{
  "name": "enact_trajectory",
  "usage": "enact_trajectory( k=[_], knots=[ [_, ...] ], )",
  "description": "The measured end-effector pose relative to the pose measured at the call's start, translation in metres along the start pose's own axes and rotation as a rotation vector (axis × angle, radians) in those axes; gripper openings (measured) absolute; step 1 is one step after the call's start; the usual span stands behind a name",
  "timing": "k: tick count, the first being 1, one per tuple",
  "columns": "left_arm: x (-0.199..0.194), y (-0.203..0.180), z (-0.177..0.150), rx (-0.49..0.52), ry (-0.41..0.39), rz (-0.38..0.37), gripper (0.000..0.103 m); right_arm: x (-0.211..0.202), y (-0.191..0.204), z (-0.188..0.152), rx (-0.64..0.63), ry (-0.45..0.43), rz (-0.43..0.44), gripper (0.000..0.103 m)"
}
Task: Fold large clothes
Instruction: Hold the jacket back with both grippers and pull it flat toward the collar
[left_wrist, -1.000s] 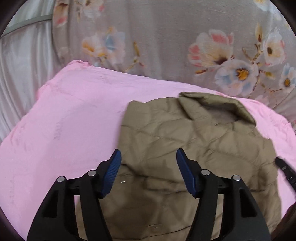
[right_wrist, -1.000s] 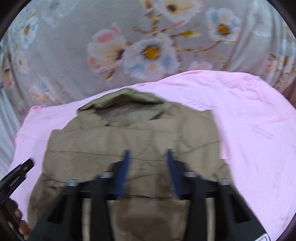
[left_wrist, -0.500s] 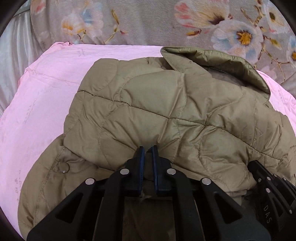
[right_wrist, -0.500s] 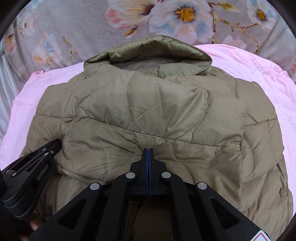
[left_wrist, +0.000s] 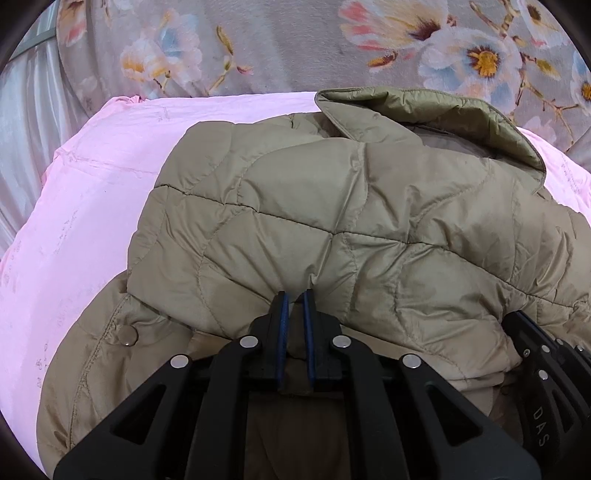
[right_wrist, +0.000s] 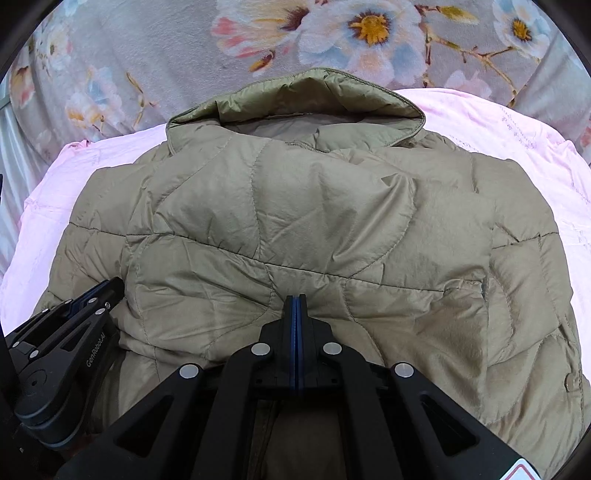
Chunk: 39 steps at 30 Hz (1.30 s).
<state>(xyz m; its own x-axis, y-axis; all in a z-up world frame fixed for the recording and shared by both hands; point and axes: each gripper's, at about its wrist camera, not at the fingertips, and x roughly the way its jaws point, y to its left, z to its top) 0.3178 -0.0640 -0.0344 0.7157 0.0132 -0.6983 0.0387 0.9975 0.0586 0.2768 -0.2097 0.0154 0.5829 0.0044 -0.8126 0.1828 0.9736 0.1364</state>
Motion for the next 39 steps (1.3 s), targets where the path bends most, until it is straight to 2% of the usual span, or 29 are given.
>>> enact_trajectory(
  k=[4,7,8,10,12,13,14,16,19,22,24,26,28,30,31,34,35,39],
  knots=[
    [-0.002,0.001,0.001,-0.005,-0.003,-0.007,0.007,0.0,-0.005,0.0,0.024,0.002,0.03,0.0],
    [-0.011,0.014,0.002,-0.041,0.003,-0.069,0.008,-0.007,-0.021,0.002,0.092,0.03,0.128,0.001],
    [-0.018,0.02,0.005,-0.041,0.002,-0.089,0.009,-0.013,-0.028,0.004,0.112,0.046,0.163,0.006],
    [-0.033,0.03,0.015,-0.048,-0.035,-0.089,0.02,-0.033,-0.049,0.014,0.168,0.022,0.19,0.016],
    [-0.047,0.041,0.039,-0.088,-0.069,-0.123,0.052,-0.051,-0.067,0.031,0.213,-0.038,0.196,0.041],
    [-0.051,0.045,0.053,-0.116,-0.082,-0.148,0.062,-0.056,-0.077,0.042,0.243,-0.065,0.206,0.048],
    [-0.052,0.046,0.064,-0.131,-0.09,-0.158,0.065,-0.059,-0.084,0.05,0.268,-0.082,0.212,0.056],
    [-0.046,0.046,0.088,-0.158,-0.102,-0.183,0.077,-0.054,-0.101,0.071,0.321,-0.103,0.223,0.063],
    [-0.017,0.04,0.117,-0.209,-0.057,-0.225,0.079,-0.025,-0.117,0.093,0.359,-0.117,0.237,0.068],
    [0.018,0.03,0.131,-0.251,0.013,-0.276,0.079,0.012,-0.128,0.102,0.418,-0.091,0.279,0.068],
    [0.038,0.021,0.133,-0.258,0.061,-0.293,0.077,0.036,-0.132,0.101,0.452,-0.06,0.277,0.068],
    [0.059,0.012,0.133,-0.254,0.108,-0.307,0.063,0.055,-0.131,0.1,0.46,-0.027,0.275,0.068],
    [0.072,0.003,0.131,-0.242,0.135,-0.364,0.039,0.066,-0.121,0.1,0.417,-0.02,0.28,0.054],
    [0.075,-0.004,0.129,-0.223,0.147,-0.402,0.022,0.069,-0.107,0.103,0.356,-0.011,0.302,0.019],
    [0.074,-0.006,0.128,-0.214,0.137,-0.405,0.014,0.067,-0.105,0.104,0.343,-0.024,0.3,0.009],
    [0.064,-0.003,0.125,-0.192,0.094,-0.411,0.008,0.053,-0.107,0.101,0.343,-0.082,0.355,0.005],
    [0.061,-0.003,0.124,-0.179,0.082,-0.403,0.008,0.05,-0.106,0.1,0.325,-0.102,0.341,0.005],
    [0.072,-0.017,0.112,-0.071,0.078,-0.311,0.007,0.071,-0.093,0.093,0.198,-0.041,0.154,0.004]
  ],
)
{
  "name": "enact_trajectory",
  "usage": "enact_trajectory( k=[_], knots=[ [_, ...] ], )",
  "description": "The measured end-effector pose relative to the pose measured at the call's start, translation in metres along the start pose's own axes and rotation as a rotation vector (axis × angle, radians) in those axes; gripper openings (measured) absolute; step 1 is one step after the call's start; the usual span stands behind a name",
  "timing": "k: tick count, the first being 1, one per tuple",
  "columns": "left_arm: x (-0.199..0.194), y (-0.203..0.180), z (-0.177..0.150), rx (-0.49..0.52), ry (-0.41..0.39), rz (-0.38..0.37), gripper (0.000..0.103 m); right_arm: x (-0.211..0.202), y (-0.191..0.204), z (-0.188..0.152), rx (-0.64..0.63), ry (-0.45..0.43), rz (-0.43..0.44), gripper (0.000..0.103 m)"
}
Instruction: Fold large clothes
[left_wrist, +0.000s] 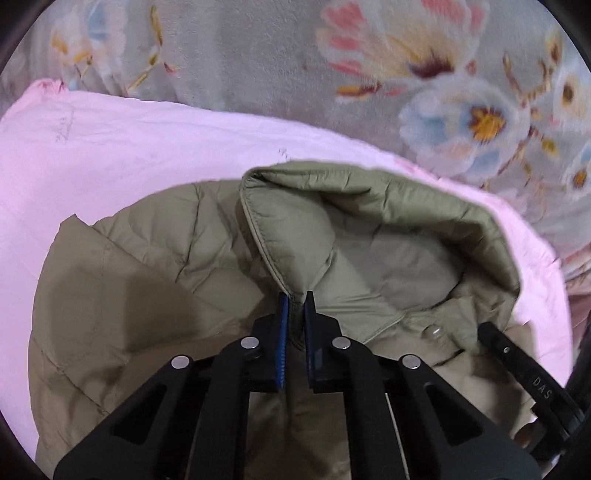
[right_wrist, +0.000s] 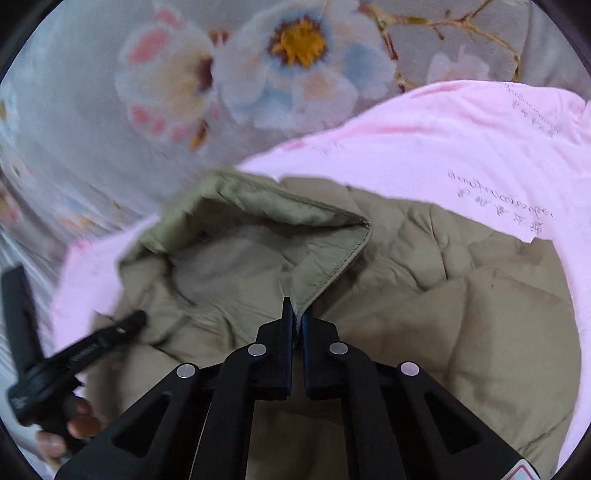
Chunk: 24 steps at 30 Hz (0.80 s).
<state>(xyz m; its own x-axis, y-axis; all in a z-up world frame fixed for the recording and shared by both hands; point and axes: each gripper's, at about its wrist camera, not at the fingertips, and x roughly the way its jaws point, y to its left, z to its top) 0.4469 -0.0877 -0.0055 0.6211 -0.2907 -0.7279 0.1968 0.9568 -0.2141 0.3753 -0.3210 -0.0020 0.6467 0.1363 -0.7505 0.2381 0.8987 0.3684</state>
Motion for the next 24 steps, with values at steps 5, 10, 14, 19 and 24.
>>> enact_trajectory(
  k=[5,10,14,19,24],
  knots=[
    [0.017,-0.006,-0.011,0.061,0.0,0.064,0.007,0.017,0.01,-0.01,-0.109,0.028,-0.122,0.003],
    [0.023,-0.016,-0.017,0.12,-0.023,0.141,0.009,0.022,0.012,-0.013,-0.147,0.036,-0.165,0.003],
    [0.014,-0.013,-0.017,0.109,-0.029,0.133,0.014,0.014,0.004,-0.013,-0.104,0.048,-0.11,0.009],
    [-0.041,0.0,-0.011,0.102,-0.095,0.064,0.06,-0.05,-0.004,-0.009,-0.032,-0.005,-0.031,0.043],
    [-0.079,0.014,0.043,-0.048,-0.208,0.012,0.079,-0.079,0.005,0.04,0.026,-0.103,0.099,0.052]
  ],
)
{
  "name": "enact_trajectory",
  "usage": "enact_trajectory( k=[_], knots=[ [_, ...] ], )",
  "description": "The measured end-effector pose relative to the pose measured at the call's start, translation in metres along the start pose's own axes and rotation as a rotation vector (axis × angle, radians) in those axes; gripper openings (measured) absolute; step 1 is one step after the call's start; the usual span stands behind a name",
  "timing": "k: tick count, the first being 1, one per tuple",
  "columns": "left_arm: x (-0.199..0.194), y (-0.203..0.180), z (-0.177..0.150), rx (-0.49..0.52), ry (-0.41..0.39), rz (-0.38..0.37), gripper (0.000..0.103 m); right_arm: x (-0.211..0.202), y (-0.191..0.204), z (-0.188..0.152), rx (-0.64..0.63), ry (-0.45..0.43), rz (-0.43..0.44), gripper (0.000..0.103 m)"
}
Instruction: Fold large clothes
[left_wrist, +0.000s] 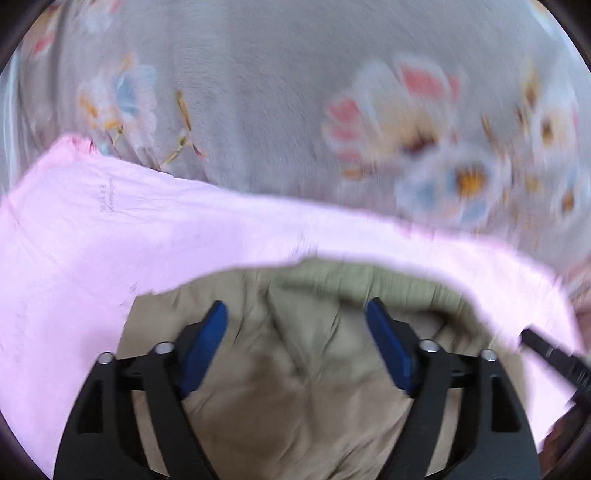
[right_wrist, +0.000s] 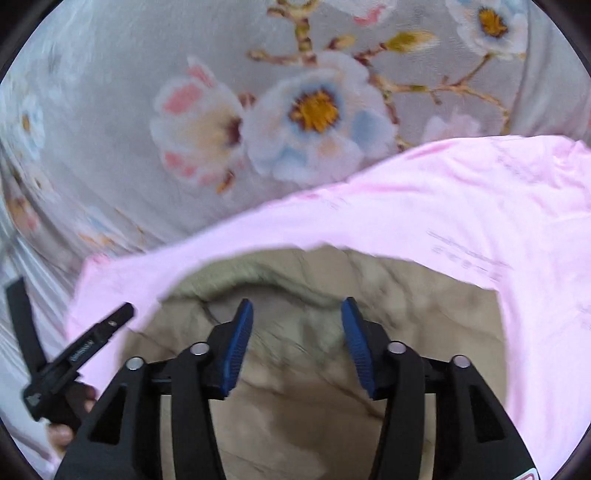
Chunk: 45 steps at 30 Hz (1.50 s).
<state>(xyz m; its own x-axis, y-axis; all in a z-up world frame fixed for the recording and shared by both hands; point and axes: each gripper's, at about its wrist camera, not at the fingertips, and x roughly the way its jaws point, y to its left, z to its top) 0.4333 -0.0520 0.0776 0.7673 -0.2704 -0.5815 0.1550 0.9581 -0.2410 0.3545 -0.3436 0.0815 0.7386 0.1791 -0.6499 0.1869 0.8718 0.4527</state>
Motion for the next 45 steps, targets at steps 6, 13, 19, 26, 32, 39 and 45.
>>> enact_trajectory(
  k=[6,13,19,26,32,39,45],
  knots=[
    [0.06,0.013,0.036,-0.24,0.107,-0.035,0.063,0.051,-0.009,0.034,0.242,-0.024,0.153,0.024],
    [0.115,0.002,0.004,-0.07,0.267,0.064,0.037,0.109,0.023,0.001,-0.096,0.15,-0.078,0.0],
    [0.113,-0.02,-0.026,0.164,0.236,0.156,0.026,0.113,0.023,-0.011,-0.19,0.144,-0.223,0.0],
    [0.117,-0.032,-0.037,0.224,0.157,0.223,0.026,0.136,0.023,-0.026,-0.261,0.128,-0.306,0.0],
    [0.116,-0.032,-0.035,0.234,0.145,0.235,0.026,0.138,0.025,-0.028,-0.279,0.107,-0.321,0.0],
    [0.117,-0.034,-0.037,0.241,0.142,0.244,0.026,0.137,0.027,-0.027,-0.273,0.106,-0.315,0.0],
    [0.115,-0.035,-0.039,0.247,0.141,0.249,0.026,0.136,0.027,-0.028,-0.277,0.105,-0.32,0.0]
  ],
)
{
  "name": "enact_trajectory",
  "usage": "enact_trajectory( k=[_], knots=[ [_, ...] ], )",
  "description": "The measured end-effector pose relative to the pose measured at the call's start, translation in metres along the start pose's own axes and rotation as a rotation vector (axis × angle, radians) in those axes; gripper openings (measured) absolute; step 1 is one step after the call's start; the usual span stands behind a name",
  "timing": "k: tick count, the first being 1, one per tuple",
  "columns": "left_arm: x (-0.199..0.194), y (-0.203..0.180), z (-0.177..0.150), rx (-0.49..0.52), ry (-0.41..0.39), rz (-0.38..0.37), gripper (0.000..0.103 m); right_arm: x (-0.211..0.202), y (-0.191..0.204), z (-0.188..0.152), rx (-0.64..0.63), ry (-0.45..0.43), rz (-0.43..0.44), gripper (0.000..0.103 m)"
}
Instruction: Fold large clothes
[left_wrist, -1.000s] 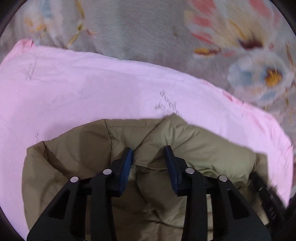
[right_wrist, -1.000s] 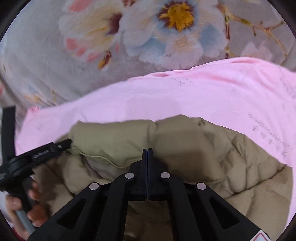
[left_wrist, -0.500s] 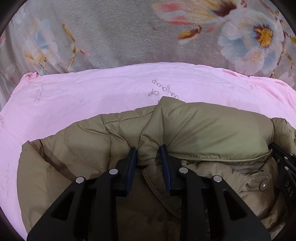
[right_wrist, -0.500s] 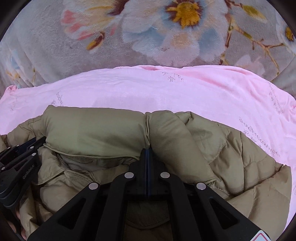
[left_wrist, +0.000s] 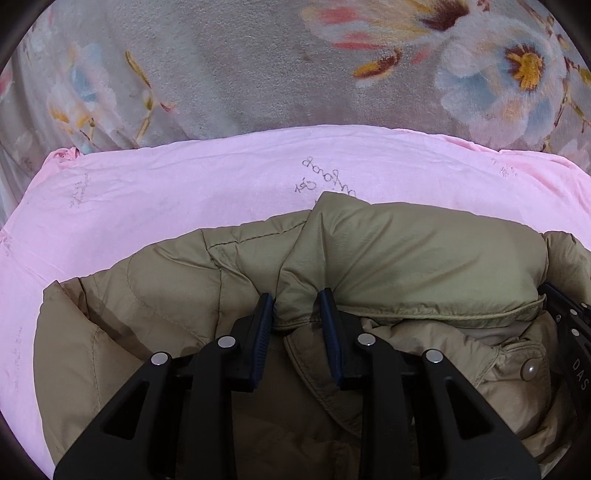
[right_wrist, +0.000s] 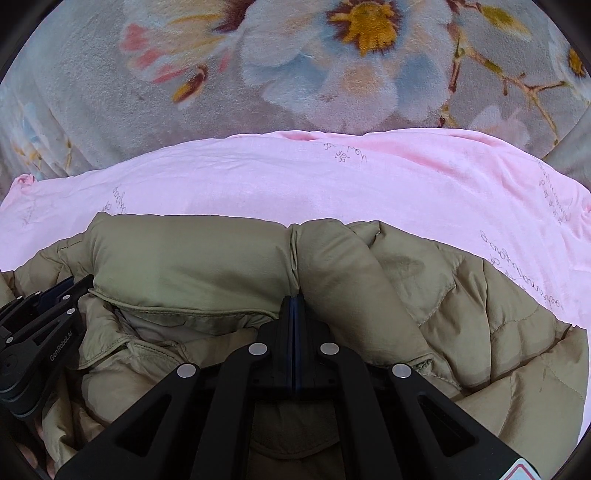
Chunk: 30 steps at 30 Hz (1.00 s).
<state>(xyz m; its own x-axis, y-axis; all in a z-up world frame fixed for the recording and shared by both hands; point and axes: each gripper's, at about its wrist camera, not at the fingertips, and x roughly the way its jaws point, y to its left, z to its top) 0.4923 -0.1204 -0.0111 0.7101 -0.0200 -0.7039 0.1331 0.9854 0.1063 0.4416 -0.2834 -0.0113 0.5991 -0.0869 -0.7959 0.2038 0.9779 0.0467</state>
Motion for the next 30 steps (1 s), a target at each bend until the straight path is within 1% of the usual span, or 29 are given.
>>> enact_trajectory(
  k=[10,11,12,13,14,15,16,17,18,19,20,21,22,23,25,26,27,29,30],
  knots=[
    [0.0,-0.002,0.0,0.022,0.002,0.025,0.026,0.003,-0.001,0.001,0.007,0.002,0.009,0.0],
    [-0.002,-0.002,0.0,0.018,-0.002,0.024,0.026,0.002,-0.003,0.001,0.018,0.002,0.023,0.0],
    [-0.003,0.001,0.0,0.008,-0.007,0.016,0.028,-0.001,-0.01,0.001,0.048,-0.011,0.059,0.0],
    [-0.008,0.008,-0.002,-0.026,-0.011,-0.004,0.034,-0.006,-0.016,-0.001,0.08,-0.028,0.09,0.0],
    [-0.013,0.016,-0.005,-0.065,-0.013,-0.025,0.037,-0.016,-0.025,-0.005,0.126,-0.054,0.123,0.0],
    [-0.022,0.024,-0.01,-0.099,-0.015,-0.046,0.042,-0.032,-0.035,-0.016,0.177,-0.08,0.151,0.002],
    [-0.033,0.032,-0.017,-0.128,-0.018,-0.064,0.055,-0.044,-0.039,-0.026,0.196,-0.084,0.177,0.006],
    [-0.052,0.042,-0.028,-0.162,-0.031,-0.077,0.062,-0.059,-0.043,-0.038,0.206,-0.077,0.193,0.019],
    [-0.071,0.049,-0.038,-0.183,-0.054,-0.086,0.069,-0.074,-0.046,-0.053,0.208,-0.065,0.187,0.028],
    [-0.098,0.06,-0.055,-0.185,-0.09,-0.1,0.074,-0.097,-0.051,-0.073,0.199,-0.065,0.174,0.031],
    [-0.118,0.067,-0.068,-0.174,-0.107,-0.099,0.078,-0.118,-0.055,-0.091,0.19,-0.071,0.164,0.036],
    [-0.139,0.074,-0.084,-0.155,-0.111,-0.088,0.084,-0.139,-0.061,-0.108,0.183,-0.077,0.155,0.042],
    [-0.151,0.079,-0.094,-0.141,-0.107,-0.086,0.085,-0.163,-0.068,-0.129,0.184,-0.081,0.148,0.045],
    [-0.171,0.088,-0.112,-0.124,-0.1,-0.094,0.085,-0.185,-0.077,-0.15,0.201,-0.074,0.144,0.049],
    [-0.203,0.107,-0.149,-0.099,-0.059,-0.086,0.086,-0.22,-0.097,-0.185,0.251,-0.052,0.154,0.052],
    [-0.213,0.115,-0.163,-0.097,-0.042,-0.083,0.087,-0.239,-0.109,-0.205,0.281,-0.045,0.157,0.056],
    [-0.226,0.128,-0.18,-0.103,-0.02,-0.081,0.087,-0.257,-0.121,-0.226,0.311,-0.042,0.151,0.06],
    [-0.247,0.154,-0.212,-0.135,0.009,-0.087,0.087,-0.284,-0.138,-0.257,0.349,-0.029,0.132,0.064],
    [-0.258,0.172,-0.232,-0.171,0.033,-0.092,0.088,-0.297,-0.146,-0.273,0.36,-0.022,0.126,0.066]
  ],
)
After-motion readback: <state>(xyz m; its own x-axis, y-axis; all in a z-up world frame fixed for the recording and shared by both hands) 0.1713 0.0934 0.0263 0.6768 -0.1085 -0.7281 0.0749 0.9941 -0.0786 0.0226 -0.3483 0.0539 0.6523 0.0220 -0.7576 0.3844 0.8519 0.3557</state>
